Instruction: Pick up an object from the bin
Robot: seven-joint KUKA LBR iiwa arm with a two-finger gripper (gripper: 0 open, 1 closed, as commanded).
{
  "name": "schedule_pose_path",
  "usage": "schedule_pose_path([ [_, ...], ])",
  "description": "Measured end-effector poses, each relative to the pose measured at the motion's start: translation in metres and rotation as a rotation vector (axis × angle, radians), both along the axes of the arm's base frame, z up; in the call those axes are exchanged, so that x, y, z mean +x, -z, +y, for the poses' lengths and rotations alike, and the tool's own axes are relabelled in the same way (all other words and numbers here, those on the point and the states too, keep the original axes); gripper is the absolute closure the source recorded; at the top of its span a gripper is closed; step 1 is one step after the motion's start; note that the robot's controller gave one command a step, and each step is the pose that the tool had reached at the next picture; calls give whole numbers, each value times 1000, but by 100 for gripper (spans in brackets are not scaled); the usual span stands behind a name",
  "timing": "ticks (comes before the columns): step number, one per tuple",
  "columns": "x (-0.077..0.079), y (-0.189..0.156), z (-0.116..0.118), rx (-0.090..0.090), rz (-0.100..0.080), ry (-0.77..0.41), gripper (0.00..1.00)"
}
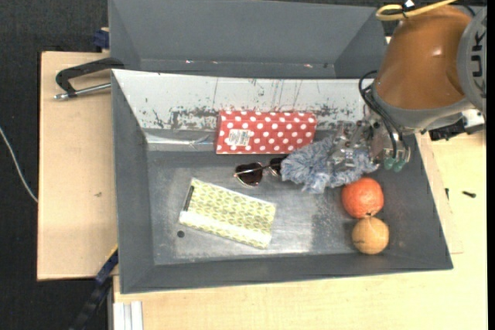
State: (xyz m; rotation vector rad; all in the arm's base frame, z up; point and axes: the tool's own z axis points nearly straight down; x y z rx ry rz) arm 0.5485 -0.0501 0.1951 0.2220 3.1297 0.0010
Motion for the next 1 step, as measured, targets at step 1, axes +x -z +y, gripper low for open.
schedule_pose_path([
  [1, 9, -36, 6, 0, 4, -71, 100],
])
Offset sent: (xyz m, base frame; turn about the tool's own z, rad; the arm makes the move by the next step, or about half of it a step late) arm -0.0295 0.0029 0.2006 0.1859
